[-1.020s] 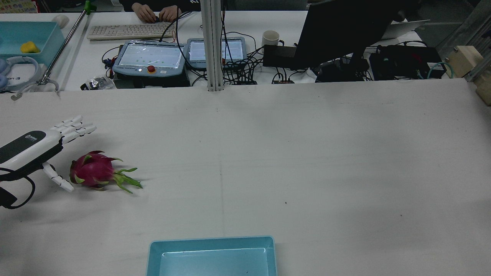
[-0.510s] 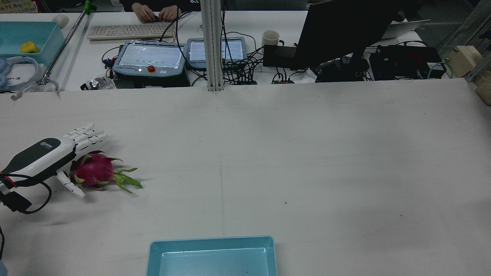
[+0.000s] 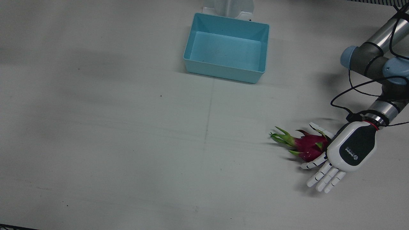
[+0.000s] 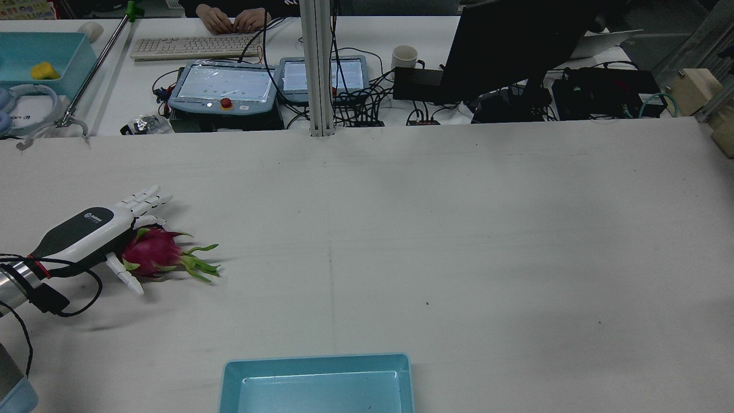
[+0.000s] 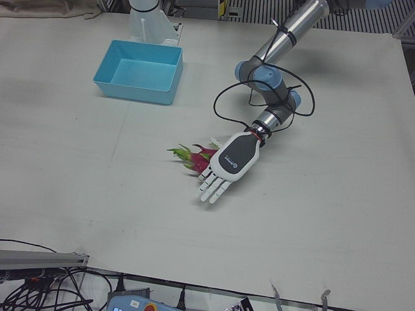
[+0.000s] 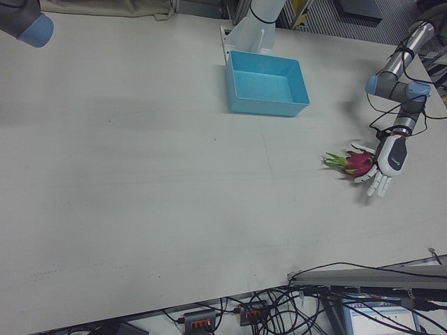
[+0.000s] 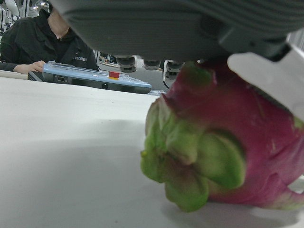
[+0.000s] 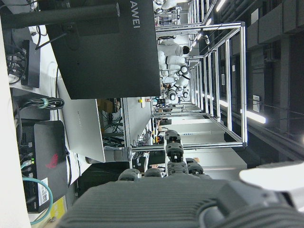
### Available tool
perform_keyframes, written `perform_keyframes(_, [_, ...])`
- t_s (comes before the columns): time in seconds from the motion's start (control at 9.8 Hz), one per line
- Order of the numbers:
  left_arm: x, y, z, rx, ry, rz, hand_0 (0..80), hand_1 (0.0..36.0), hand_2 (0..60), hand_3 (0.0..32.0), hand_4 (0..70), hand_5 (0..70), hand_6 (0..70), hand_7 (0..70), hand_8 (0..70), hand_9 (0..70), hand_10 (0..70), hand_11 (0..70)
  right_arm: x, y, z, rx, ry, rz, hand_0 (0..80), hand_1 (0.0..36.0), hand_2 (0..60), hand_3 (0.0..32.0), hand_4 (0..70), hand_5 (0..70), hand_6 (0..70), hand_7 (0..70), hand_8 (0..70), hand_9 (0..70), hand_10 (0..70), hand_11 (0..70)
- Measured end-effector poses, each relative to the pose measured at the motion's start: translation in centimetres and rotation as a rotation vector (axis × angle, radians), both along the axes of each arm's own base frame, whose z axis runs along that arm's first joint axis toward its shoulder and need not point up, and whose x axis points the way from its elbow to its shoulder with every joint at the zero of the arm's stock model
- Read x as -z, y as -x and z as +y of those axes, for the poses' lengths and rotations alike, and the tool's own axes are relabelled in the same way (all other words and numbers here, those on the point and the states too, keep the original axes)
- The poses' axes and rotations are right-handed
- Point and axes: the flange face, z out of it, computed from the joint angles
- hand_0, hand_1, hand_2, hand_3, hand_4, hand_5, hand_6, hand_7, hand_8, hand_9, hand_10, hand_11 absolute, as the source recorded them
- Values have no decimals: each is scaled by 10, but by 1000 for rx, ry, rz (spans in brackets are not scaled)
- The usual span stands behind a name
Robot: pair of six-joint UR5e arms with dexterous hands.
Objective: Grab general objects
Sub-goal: 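Close the left hand's fingers around the pink dragon fruit, then lift the dragon fruit with the left hand and carry it to the blue tray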
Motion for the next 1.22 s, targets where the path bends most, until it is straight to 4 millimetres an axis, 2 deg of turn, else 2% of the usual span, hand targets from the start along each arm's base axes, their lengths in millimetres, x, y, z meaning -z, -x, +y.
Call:
perform_keyframes(0.1, [1, 0, 0, 0, -1, 0, 504, 119, 5, 0, 349, 541, 22, 130, 22, 12, 18, 30, 0, 0, 0, 0, 0, 0, 0, 0, 0, 0, 0, 0, 0, 0, 0, 0, 0, 0])
perform_keyframes(0.2, [1, -1, 0, 0, -2, 0, 513, 172, 198, 0, 406, 579, 33, 131, 24, 12, 22, 38, 0, 0, 0, 0, 0, 0, 0, 0, 0, 0, 0, 0, 0, 0, 0, 0, 0, 0])
perform_keyframes(0.31, [2, -1, 0, 1, -4, 1, 498, 277, 600, 0, 423, 613, 41, 137, 23, 13, 39, 68, 0, 0, 0, 0, 0, 0, 0, 0, 0, 0, 0, 0, 0, 0, 0, 0, 0, 0])
perform_keyframes(0.41, [5, -1, -1, 1, -8, 5, 491, 355, 600, 0, 436, 665, 47, 142, 30, 14, 58, 99, 0, 0, 0, 0, -1, 0, 0, 0, 0, 0, 0, 0, 0, 0, 0, 0, 0, 0])
perform_keyframes(0.51, [11, 1, -1, 2, -15, 16, 490, 360, 600, 0, 446, 700, 54, 146, 39, 15, 73, 123, 0, 0, 0, 0, -1, 0, 0, 0, 0, 0, 0, 0, 0, 0, 0, 0, 0, 0])
perform_keyframes(0.71, [37, 5, 2, -2, -39, 53, 480, 360, 600, 0, 439, 699, 58, 154, 41, 16, 82, 134, 0, 0, 0, 0, 0, 0, 0, 0, 0, 0, 0, 0, 0, 0, 0, 0, 0, 0])
perform_keyframes(0.82, [53, 7, 4, -11, -40, 76, 481, 343, 600, 0, 431, 670, 56, 154, 37, 16, 86, 139, 0, 0, 0, 0, 0, 0, 0, 0, 0, 0, 0, 0, 0, 0, 0, 0, 0, 0])
perform_keyframes(1.02, [88, 9, 12, -73, -28, 145, 484, 290, 600, 0, 486, 660, 81, 192, 39, 24, 98, 153, 0, 0, 0, 0, 0, 0, 0, 0, 0, 0, 0, 0, 0, 0, 0, 0, 0, 0])
perform_keyframes(1.12, [107, 3, 18, -166, -19, 178, 496, 301, 600, 0, 496, 662, 81, 197, 26, 25, 92, 146, 0, 0, 0, 0, 0, 0, 0, 0, 0, 0, 0, 0, 0, 0, 0, 0, 0, 0])
perform_keyframes(1.22, [127, -9, 21, -287, 5, 223, 512, 327, 600, 0, 540, 686, 88, 208, 23, 27, 91, 145, 0, 0, 0, 0, -1, 0, 0, 0, 0, 0, 0, 0, 0, 0, 0, 0, 0, 0])
